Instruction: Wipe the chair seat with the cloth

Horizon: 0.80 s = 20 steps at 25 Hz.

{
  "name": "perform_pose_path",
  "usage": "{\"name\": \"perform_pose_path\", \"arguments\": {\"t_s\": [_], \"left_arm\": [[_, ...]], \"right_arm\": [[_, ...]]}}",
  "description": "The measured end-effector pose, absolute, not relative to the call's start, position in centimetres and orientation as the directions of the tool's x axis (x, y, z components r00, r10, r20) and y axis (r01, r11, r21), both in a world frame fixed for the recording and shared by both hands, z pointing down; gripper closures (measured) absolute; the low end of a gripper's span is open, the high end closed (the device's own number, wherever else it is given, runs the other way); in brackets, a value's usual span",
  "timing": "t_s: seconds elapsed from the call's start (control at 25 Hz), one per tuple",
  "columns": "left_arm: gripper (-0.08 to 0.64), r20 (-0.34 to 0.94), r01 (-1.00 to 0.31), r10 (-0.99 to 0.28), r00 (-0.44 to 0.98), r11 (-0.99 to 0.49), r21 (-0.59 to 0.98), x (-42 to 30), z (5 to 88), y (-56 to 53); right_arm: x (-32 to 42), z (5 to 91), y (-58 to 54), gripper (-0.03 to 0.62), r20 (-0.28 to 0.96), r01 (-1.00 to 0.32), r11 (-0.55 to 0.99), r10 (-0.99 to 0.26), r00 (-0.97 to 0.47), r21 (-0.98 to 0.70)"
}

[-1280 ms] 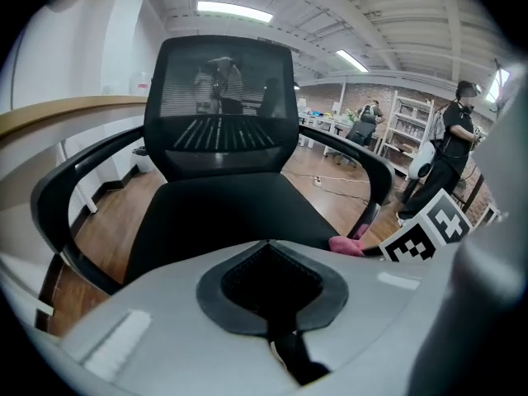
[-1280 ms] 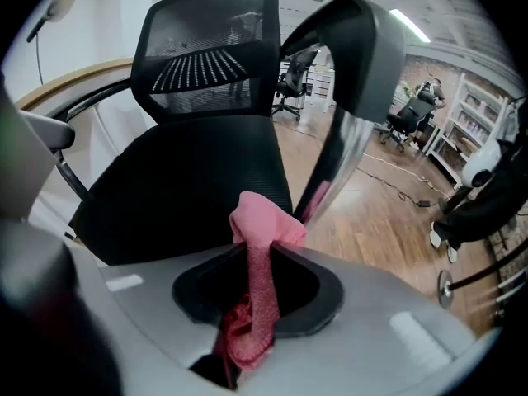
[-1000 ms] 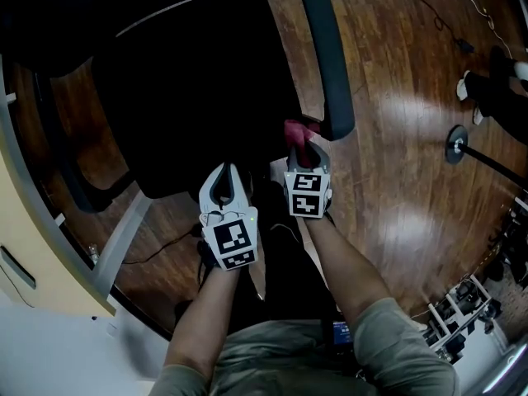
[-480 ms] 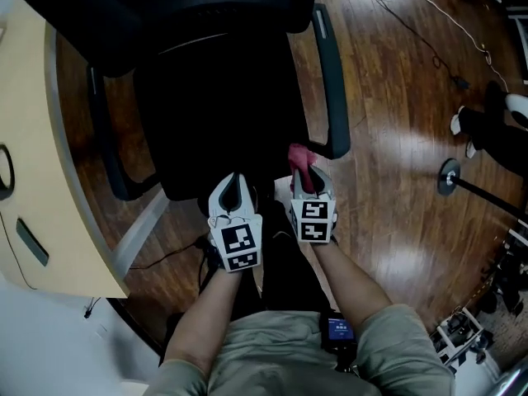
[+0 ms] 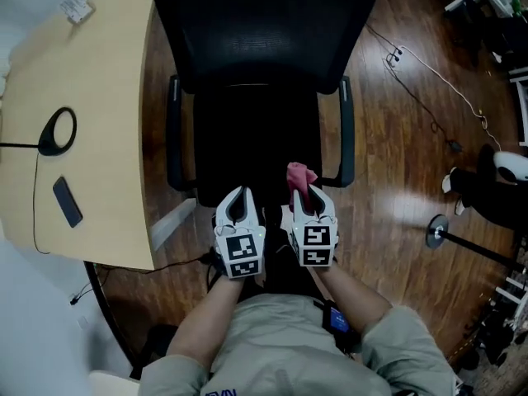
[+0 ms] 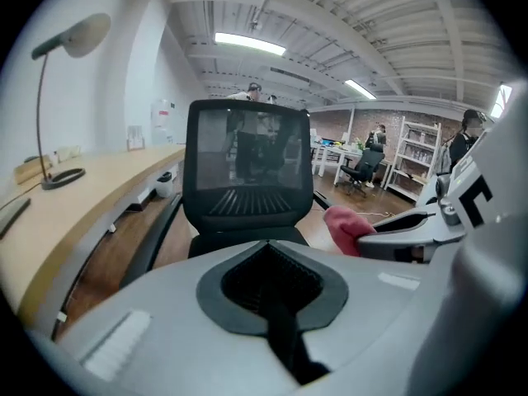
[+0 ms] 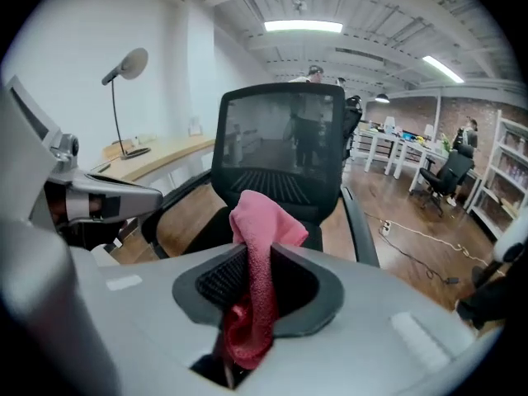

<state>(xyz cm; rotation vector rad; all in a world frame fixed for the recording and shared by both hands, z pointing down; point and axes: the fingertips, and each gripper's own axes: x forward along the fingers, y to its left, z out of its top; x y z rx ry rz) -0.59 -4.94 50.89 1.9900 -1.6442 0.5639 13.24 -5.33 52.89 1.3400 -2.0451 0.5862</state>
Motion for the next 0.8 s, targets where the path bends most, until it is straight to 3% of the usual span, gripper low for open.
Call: {"name": "perform_pose_path", "arguments": {"t_s": [0.16,0.4,0.8], "left_arm": [[0.554,0.565,-0.996,-0.821,0.083,-0.042,0.085,-6.9,47.7,-2.6],[0.554,0.545,-0.984,-0.831,-0.109,0.167,0.058,-18.6,44.0,4.0],[0.554,0.536,-0.898,-0.766,-0.355,0.438,0.033,-34.0,41.4,16.1]], "right_arm": [[5.5,49.4,-4.4,0.514,0.66,-0.822,0.567,-0.601,-0.45,-0.044],[-8.4,45.7,1.0,0.514,0.609,-0.587,0.807,-0.436,-0.662,-0.06],[-29.6,42.7,11.2,0.512,0.552,-0.249,0.966,-0.171,-0.816,-0.069]]}}
